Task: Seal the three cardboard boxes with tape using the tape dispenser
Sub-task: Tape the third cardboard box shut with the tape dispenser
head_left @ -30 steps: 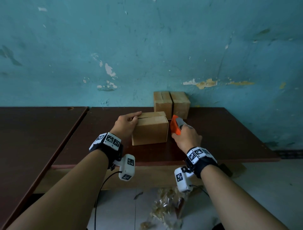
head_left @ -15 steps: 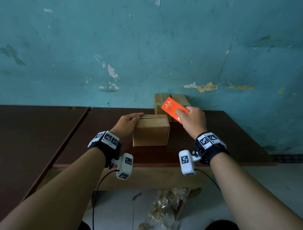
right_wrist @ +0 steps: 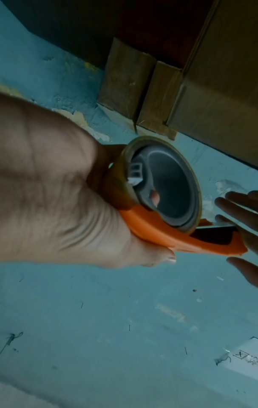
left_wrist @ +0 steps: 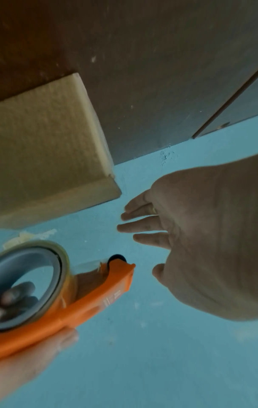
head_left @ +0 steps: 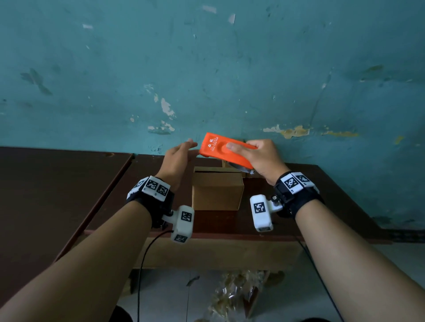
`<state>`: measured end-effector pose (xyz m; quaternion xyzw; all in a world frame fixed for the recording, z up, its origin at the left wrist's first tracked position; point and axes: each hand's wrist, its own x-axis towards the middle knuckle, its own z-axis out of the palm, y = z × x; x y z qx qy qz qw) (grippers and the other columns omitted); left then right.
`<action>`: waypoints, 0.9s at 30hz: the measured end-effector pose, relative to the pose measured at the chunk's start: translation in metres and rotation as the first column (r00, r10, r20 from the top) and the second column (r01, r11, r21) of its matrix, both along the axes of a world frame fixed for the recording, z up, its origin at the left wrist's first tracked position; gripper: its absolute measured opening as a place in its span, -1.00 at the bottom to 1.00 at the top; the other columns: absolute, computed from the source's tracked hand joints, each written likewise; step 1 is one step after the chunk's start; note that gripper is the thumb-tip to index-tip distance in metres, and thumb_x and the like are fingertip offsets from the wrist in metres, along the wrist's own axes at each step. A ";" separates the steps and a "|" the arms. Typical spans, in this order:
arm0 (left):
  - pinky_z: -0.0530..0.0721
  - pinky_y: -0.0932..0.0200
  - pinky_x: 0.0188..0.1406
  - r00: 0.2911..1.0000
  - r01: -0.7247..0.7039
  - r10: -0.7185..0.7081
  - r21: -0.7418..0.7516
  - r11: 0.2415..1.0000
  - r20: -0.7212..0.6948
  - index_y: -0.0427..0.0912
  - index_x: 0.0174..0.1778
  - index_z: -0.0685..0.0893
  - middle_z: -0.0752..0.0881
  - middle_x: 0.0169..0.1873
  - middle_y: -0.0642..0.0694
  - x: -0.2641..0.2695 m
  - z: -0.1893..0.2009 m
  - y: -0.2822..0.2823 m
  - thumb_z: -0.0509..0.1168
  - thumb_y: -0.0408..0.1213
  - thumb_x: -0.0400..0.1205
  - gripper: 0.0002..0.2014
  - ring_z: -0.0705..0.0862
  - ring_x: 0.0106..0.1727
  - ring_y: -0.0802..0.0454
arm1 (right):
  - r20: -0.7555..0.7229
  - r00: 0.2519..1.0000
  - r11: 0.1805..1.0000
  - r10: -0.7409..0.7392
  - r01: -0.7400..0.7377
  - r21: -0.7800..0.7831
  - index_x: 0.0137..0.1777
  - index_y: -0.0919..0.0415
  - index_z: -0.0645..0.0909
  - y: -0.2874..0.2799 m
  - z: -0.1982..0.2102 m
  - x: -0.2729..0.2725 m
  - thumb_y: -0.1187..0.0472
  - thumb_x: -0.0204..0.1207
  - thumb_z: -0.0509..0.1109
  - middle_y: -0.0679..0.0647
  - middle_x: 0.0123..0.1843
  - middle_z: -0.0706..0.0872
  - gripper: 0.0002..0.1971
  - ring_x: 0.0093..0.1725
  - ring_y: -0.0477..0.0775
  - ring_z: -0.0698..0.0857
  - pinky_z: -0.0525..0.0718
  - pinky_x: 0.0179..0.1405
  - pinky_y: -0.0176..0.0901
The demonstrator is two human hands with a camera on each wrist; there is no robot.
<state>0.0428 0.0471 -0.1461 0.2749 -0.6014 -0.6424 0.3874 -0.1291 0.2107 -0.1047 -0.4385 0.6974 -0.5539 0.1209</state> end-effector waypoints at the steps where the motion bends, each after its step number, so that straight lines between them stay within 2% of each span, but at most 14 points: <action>1: 0.68 -0.08 0.47 0.999 0.032 -0.030 0.049 0.998 -0.042 -0.13 0.28 0.78 0.90 0.10 -0.26 0.002 0.003 0.000 0.21 0.00 0.87 -0.67 0.84 0.27 -0.12 | 0.006 1.000 1.000 0.019 -0.019 -0.004 -0.17 0.37 0.81 -0.001 0.001 0.001 -0.41 0.20 0.73 0.45 -0.25 0.82 -0.27 -0.41 0.34 0.78 0.65 -0.43 0.05; 4: 0.78 -0.03 0.31 0.985 0.133 -0.117 0.125 0.983 -0.124 -0.23 0.28 0.76 0.89 0.07 -0.34 0.009 0.011 0.001 0.24 -0.12 0.88 -0.71 0.87 0.20 -0.19 | 0.062 0.995 0.997 0.080 -0.079 -0.016 -0.19 0.35 0.81 -0.005 0.007 0.008 -0.16 0.42 0.73 0.41 -0.36 0.79 -0.51 -0.54 0.16 0.67 0.51 -0.57 -0.18; 6: 0.82 -0.07 0.30 0.973 0.181 -0.155 0.145 0.973 -0.174 -0.34 0.37 0.72 0.85 0.10 -0.34 0.013 0.012 0.000 0.27 -0.22 0.87 -0.70 0.86 0.15 -0.17 | 0.088 0.989 0.993 0.119 -0.118 -0.014 -0.21 0.35 0.79 -0.006 0.012 0.012 0.03 0.52 0.69 0.28 -0.44 0.76 -0.65 -0.60 0.08 0.61 0.45 -0.64 -0.26; 7: 0.83 -0.07 0.28 0.968 0.194 -0.163 0.155 0.969 -0.192 -0.37 0.43 0.70 0.82 0.09 -0.32 0.015 0.011 -0.002 0.27 -0.25 0.87 -0.69 0.86 0.08 -0.13 | 0.091 0.987 0.992 0.129 -0.129 -0.009 -0.22 0.37 0.78 -0.008 0.013 0.013 0.06 0.53 0.69 0.29 -0.43 0.75 -0.66 -0.60 0.08 0.60 0.44 -0.63 -0.26; 11: 0.86 0.04 0.07 0.963 0.193 -0.146 0.198 0.961 -0.227 -0.34 0.51 0.66 0.79 0.07 -0.26 0.023 0.009 -0.008 0.30 -0.30 0.85 -0.67 0.85 -0.08 -0.03 | 0.094 0.983 0.987 0.161 -0.163 0.015 -0.11 0.52 0.79 -0.014 0.012 0.010 -0.02 0.46 0.72 0.54 -0.24 0.79 -0.50 -0.41 0.24 0.69 0.56 -0.39 -0.08; 13: 0.85 0.11 -0.05 0.965 0.183 -0.134 0.212 0.960 -0.228 -0.35 0.50 0.64 0.86 0.04 -0.26 0.025 0.008 -0.010 0.32 -0.42 0.82 -0.68 0.88 -0.11 -0.03 | 0.080 0.984 0.986 0.157 -0.161 0.046 -0.03 0.50 0.82 -0.018 0.011 0.007 -0.17 0.32 0.74 0.47 -0.14 0.85 -0.36 -0.29 0.29 0.77 0.67 -0.25 0.03; 15: 0.85 0.15 -0.11 0.970 0.175 -0.134 0.204 0.963 -0.201 -0.34 0.49 0.62 0.90 -0.02 -0.26 0.028 0.008 -0.010 0.29 -0.53 0.80 -0.68 0.90 -0.12 -0.05 | 0.054 0.985 0.981 0.162 -0.166 0.102 0.01 0.41 0.84 -0.021 0.011 0.005 -0.32 0.14 0.73 0.34 -0.11 0.90 -0.24 -0.23 0.23 0.83 0.73 -0.20 0.03; 17: 0.85 0.16 -0.13 0.982 0.131 -0.102 0.187 0.974 -0.161 -0.38 0.48 0.62 0.89 -0.03 -0.31 0.029 0.007 -0.010 0.29 -0.59 0.78 -0.66 0.90 -0.12 -0.08 | 0.028 0.984 0.971 0.176 -0.178 0.157 0.02 0.39 0.84 -0.025 0.011 0.001 -0.40 0.07 0.73 0.30 -0.13 0.90 -0.17 -0.29 0.13 0.81 0.73 -0.26 -0.03; 19: 0.86 0.16 -0.14 0.990 0.056 -0.030 0.186 0.981 -0.139 -0.44 0.45 0.63 0.88 -0.01 -0.36 0.029 0.005 -0.011 0.34 -0.62 0.74 -0.66 0.90 -0.13 -0.10 | -0.001 0.983 0.964 0.184 -0.180 0.193 0.00 0.44 0.82 -0.030 0.012 -0.003 -0.45 0.08 0.73 0.34 -0.16 0.88 -0.11 -0.35 0.10 0.77 0.69 -0.34 -0.09; 22: 0.90 0.12 -0.10 0.991 -0.021 0.049 0.218 0.976 -0.122 -0.44 0.40 0.63 0.88 0.01 -0.41 0.028 0.005 -0.011 0.41 -0.65 0.68 -0.64 0.92 -0.11 -0.14 | -0.018 0.983 0.959 0.183 -0.174 0.223 -0.05 0.54 0.80 -0.037 0.013 -0.008 -0.43 0.10 0.72 0.31 -0.34 0.81 -0.09 -0.44 0.11 0.71 0.62 -0.44 -0.14; 24: 0.90 0.12 -0.13 0.990 -0.043 0.075 0.248 0.968 -0.121 -0.41 0.38 0.61 0.88 -0.02 -0.41 0.029 0.006 -0.010 0.43 -0.66 0.67 -0.63 0.92 -0.12 -0.13 | -0.015 0.981 0.952 0.191 -0.181 0.248 -0.06 0.54 0.80 -0.041 0.015 -0.010 -0.39 0.10 0.73 0.25 -0.36 0.79 -0.12 -0.46 0.11 0.70 0.60 -0.48 -0.15; 27: 0.87 0.16 -0.22 0.988 -0.063 0.098 0.279 0.958 -0.116 -0.38 0.40 0.58 0.87 -0.06 -0.40 0.029 0.004 -0.010 0.46 -0.66 0.64 -0.58 0.93 -0.15 -0.13 | -0.015 0.979 0.937 0.203 -0.190 0.293 -0.04 0.44 0.84 -0.043 0.019 -0.012 -0.33 0.15 0.73 0.16 -0.38 0.81 -0.24 -0.50 0.06 0.70 0.61 -0.51 -0.18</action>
